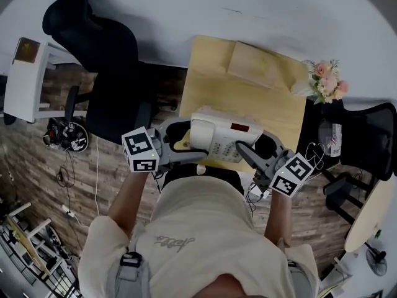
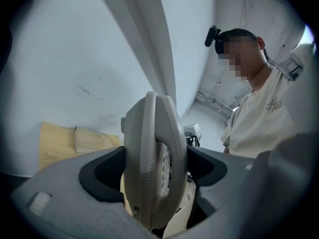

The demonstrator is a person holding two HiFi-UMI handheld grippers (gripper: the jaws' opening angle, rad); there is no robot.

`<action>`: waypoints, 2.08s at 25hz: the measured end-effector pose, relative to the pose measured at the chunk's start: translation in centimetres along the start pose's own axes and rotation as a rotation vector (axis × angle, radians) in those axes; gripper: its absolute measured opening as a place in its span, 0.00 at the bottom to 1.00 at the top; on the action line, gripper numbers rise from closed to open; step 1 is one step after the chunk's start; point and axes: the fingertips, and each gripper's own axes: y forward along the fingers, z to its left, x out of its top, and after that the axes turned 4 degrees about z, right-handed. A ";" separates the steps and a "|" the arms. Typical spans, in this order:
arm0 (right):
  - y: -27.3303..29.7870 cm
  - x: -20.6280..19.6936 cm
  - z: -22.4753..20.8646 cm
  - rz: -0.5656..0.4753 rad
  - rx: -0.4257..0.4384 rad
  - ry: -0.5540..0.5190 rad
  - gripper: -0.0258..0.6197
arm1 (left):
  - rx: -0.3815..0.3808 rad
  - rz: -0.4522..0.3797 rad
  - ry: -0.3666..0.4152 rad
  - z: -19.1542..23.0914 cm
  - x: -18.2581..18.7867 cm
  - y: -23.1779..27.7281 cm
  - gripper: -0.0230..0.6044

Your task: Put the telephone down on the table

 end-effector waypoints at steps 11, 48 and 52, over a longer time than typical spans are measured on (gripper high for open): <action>2.1 -4.7 -6.0 0.046 0.028 0.161 0.38 | 0.004 0.026 -0.140 5.5 -4.3 2.2 0.65; 10.5 -14.0 -25.4 0.141 -0.014 0.442 0.38 | 0.038 0.054 -0.479 25.0 -13.7 8.7 0.65; 10.9 -14.3 -26.4 0.135 -0.011 0.492 0.38 | 0.064 0.048 -0.533 26.1 -13.8 9.1 0.65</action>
